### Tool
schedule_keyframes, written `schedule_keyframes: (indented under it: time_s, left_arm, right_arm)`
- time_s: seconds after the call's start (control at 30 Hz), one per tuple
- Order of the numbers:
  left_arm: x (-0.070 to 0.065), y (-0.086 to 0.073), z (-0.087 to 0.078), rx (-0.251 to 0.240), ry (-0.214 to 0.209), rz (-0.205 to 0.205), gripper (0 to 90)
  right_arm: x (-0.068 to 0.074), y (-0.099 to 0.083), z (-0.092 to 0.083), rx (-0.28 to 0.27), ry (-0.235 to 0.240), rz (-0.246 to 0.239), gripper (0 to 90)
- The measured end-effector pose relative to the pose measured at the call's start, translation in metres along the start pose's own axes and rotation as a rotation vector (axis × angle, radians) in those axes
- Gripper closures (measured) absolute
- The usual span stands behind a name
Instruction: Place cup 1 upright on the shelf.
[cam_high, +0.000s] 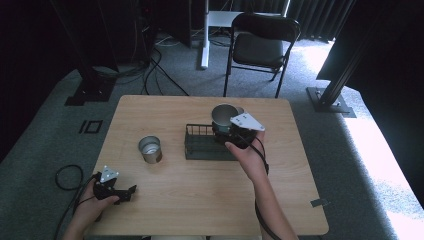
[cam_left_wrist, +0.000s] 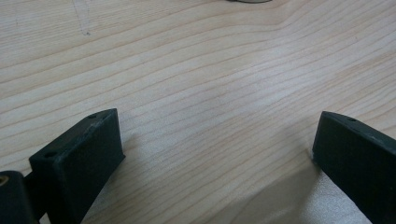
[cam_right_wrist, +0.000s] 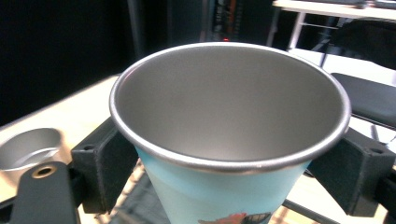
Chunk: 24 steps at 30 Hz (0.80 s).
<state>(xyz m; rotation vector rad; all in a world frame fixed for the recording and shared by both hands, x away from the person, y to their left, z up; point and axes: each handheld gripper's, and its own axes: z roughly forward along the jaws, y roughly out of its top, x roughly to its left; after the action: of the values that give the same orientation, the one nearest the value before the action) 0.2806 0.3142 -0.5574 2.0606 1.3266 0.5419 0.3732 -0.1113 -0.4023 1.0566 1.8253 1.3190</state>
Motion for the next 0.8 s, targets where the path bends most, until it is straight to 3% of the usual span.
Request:
schedule_keyframes:
  time_s: [0.3, 0.8]
  left_arm:
    - [0.0, 0.0, 0.0, 0.0, -0.001, -0.003, 2.5]
    - [0.0, 0.0, 0.0, 0.001, 0.0, 0.001, 2.5]
  right_arm:
    - [-0.018, -0.019, 0.01, 0.025, -0.088, 0.028, 13.7]
    - [-0.028, -0.048, 0.026, 0.076, -0.134, 0.062, 13.7]
